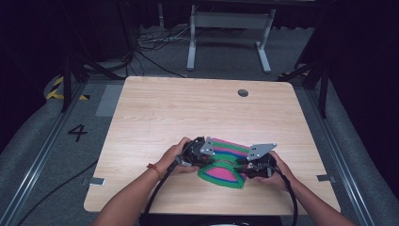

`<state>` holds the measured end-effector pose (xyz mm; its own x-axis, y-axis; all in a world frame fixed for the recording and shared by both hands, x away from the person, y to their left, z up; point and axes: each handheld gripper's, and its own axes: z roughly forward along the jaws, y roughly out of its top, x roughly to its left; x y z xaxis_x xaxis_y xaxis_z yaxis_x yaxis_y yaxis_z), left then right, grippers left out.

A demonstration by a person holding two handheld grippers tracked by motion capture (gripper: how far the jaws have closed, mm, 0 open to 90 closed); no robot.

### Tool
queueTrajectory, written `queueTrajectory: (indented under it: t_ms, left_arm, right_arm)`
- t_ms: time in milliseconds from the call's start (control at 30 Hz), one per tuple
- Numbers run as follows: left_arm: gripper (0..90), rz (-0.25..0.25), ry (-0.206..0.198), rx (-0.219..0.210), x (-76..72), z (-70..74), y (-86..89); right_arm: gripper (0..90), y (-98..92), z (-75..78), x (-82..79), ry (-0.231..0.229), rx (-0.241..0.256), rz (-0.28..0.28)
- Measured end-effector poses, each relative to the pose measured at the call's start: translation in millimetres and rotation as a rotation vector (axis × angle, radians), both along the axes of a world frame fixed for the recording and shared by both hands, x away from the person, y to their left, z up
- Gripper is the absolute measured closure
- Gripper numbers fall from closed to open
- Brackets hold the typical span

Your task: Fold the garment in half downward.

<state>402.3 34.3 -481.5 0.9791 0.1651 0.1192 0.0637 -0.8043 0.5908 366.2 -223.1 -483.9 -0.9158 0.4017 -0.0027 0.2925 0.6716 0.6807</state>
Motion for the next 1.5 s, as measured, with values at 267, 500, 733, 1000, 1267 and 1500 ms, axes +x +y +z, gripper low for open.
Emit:
queueTrajectory:
  t_ms: [267,500,733,1000,1267,1500]
  left_arm:
    - [82.9,0.024,-0.035,-0.007,-0.5,7.6,1.0]
    - [84.8,0.006,-0.073,-0.048,-12.9,33.3,9.6]
    - [83.5,-0.044,-0.046,-0.013,-40.7,26.3,10.5]
    - [72.4,-0.026,0.018,0.018,-47.9,5.3,12.7]
    - [61.3,-0.006,0.048,-0.013,-48.1,-1.8,20.6]
    - [60.7,0.051,0.064,-0.080,-38.2,-8.1,19.5]
  right_arm:
    - [86.2,1.9,3.5,13.1,-0.040,-0.020,-0.020]
    - [86.5,-2.5,32.5,3.0,-0.070,0.052,0.022]
    - [85.1,-3.5,33.1,-21.4,-0.046,0.029,0.081]
    - [79.3,-6.9,6.9,-34.7,-0.008,-0.006,0.078]
    - [75.8,-14.3,-4.4,-38.6,-0.021,0.023,0.037]
    - [74.8,-14.3,-7.0,-28.9,-0.094,-0.006,0.022]
